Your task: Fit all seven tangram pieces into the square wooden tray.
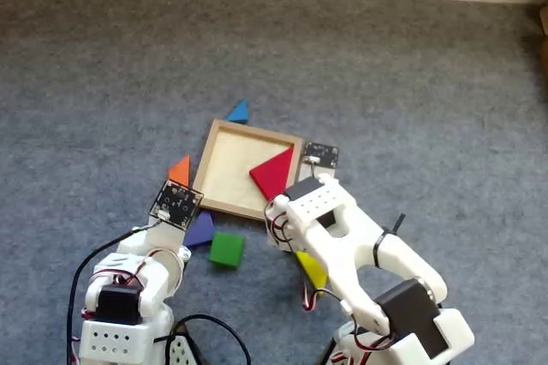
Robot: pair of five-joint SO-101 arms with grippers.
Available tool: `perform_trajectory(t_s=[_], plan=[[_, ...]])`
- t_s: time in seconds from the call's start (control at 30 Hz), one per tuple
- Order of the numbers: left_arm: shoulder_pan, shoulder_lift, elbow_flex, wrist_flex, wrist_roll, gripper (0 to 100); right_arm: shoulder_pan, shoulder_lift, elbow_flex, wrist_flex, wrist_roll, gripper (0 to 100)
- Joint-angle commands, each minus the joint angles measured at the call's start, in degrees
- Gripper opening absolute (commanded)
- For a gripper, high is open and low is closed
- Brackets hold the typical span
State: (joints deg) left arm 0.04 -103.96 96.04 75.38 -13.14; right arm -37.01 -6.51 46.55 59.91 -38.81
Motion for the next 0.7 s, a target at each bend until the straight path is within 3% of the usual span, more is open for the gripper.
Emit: perform_trajectory(t_s=[0.0, 0.23, 0.37, 0.67], plan=[[-0.2, -0.3, 1.1, 0.3, 0.4, 1, 0.4, -0.6, 0.7, 0.1, 1.6, 16.6], [-0.2, -0.3, 1.1, 0.3, 0.4, 1, 0.4, -0.7, 0.2, 0.4, 1.9, 16.6], [-0.2, -0.3, 1.1, 0.3, 0.4, 1, 0.5, -0.7, 0.2, 0.4, 6.0, 16.3], [-0.2, -0.3, 1.1, 0.3, 0.4, 1, 4.7, -0.7, 0.1, 0.4, 6.5, 16.3]])
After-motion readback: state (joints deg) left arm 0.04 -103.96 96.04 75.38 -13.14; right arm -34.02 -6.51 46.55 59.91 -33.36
